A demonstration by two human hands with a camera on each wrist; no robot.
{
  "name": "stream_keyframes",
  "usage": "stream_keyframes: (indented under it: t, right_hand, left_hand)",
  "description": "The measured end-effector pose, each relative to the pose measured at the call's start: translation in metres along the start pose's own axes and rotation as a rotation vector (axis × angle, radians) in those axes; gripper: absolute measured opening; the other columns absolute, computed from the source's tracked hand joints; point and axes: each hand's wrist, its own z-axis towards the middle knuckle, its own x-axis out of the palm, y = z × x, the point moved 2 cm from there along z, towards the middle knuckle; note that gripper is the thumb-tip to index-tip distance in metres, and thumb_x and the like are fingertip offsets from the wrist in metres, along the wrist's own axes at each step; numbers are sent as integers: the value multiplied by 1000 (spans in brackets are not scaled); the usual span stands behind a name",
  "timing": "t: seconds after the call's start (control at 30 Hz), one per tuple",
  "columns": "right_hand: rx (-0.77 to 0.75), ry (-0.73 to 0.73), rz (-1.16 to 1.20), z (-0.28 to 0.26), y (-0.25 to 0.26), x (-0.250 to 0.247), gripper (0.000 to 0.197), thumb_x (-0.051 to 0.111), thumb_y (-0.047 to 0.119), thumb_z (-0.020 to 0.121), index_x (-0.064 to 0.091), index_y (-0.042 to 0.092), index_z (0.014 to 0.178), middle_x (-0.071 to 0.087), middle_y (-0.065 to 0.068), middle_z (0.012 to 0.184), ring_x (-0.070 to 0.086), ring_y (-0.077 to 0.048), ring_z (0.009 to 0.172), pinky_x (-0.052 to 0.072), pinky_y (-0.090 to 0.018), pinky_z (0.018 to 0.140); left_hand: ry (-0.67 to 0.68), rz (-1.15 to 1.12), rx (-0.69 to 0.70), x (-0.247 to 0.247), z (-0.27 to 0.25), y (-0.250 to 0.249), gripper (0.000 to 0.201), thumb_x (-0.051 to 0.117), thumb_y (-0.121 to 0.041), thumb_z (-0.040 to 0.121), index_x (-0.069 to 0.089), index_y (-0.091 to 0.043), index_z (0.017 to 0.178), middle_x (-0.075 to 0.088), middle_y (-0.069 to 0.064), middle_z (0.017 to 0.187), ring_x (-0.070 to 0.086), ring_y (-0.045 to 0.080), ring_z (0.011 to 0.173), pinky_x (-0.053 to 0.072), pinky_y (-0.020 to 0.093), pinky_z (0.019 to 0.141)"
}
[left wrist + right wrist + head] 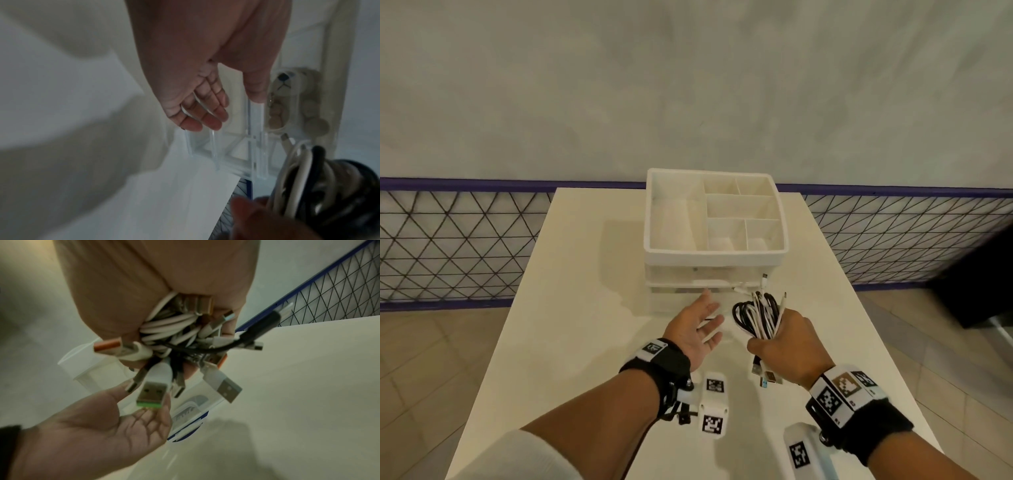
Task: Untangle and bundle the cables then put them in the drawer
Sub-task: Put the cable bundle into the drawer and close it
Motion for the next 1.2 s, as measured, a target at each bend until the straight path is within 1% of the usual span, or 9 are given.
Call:
stream_keyframes:
  t: [0.2,0.37,0.5,0.57,0.67,0.77,0.93,1.07,1.2]
  right_hand:
    - [-75,14,-48,-1,18,-15,10,69,19,63,59,17,63,67,-4,52,67,-22,49,60,-36,52]
    - [-210,36,-169,11,48,-18,20,74,22,66,60,27,80,71,4,71,70,-19,65,61,-36,63]
    - [-308,177,-503,24,60,4,38,74,26,68,60,28,104,72,0,92,68,-25,77,57,-34,69]
    - [-341,239,-643,31,63,17,41,76,26,68,61,26,106,71,0,94,62,-24,77,49,-30,68]
    - [-340,359,-724,43,64,35,35,79,22,68,62,24,98,66,2,86,59,-22,76,47,-28,67]
    - [-327,433,-720,53,64,52,28,80,18,69,59,27,87,59,4,77,62,-22,72,49,-27,61]
    - [-257,418,-622,63,54,66,29,78,20,70,51,29,74,60,6,76,65,-23,78,55,-29,65]
    - [-381,313,-594,59,34,56,59,76,49,70,56,24,119,60,-1,115,57,-24,107,49,-41,92]
    - [-464,212,-585,39,19,42,77,57,52,90,28,18,153,36,-2,157,39,-23,141,34,-43,114]
  left_hand:
    - [-19,79,-5,-27,-44,39,54,79,-39,76,66,-17,124,71,1,122,63,24,113,48,38,88]
    - [10,174,-51,-45,-68,49,51,75,-44,76,66,-22,121,73,-2,123,64,25,112,49,38,88]
    - [42,541,-69,-45,-86,19,42,72,-43,86,63,-12,112,74,7,115,71,24,95,53,35,77]
    - [77,738,32,-40,-95,-7,27,72,-31,89,63,-9,101,75,9,97,70,22,82,52,33,71]
    - [55,999,358,-27,-103,-45,2,67,-12,88,68,-11,90,73,4,84,69,17,71,51,30,65]
    - [56,1286,677,-10,-98,-59,18,66,-12,91,74,-22,104,70,-4,103,64,9,78,51,26,77]
    - [91,1526,848,-11,-67,-34,38,59,-6,93,69,-23,125,70,1,115,63,21,104,49,37,97]
    - [-30,1707,886,-19,-40,-20,37,49,-16,102,60,-12,136,57,3,143,54,30,112,37,28,99]
    - [-106,1859,891,-20,-16,-17,36,41,-18,104,57,-14,137,55,0,145,47,27,97,41,31,91]
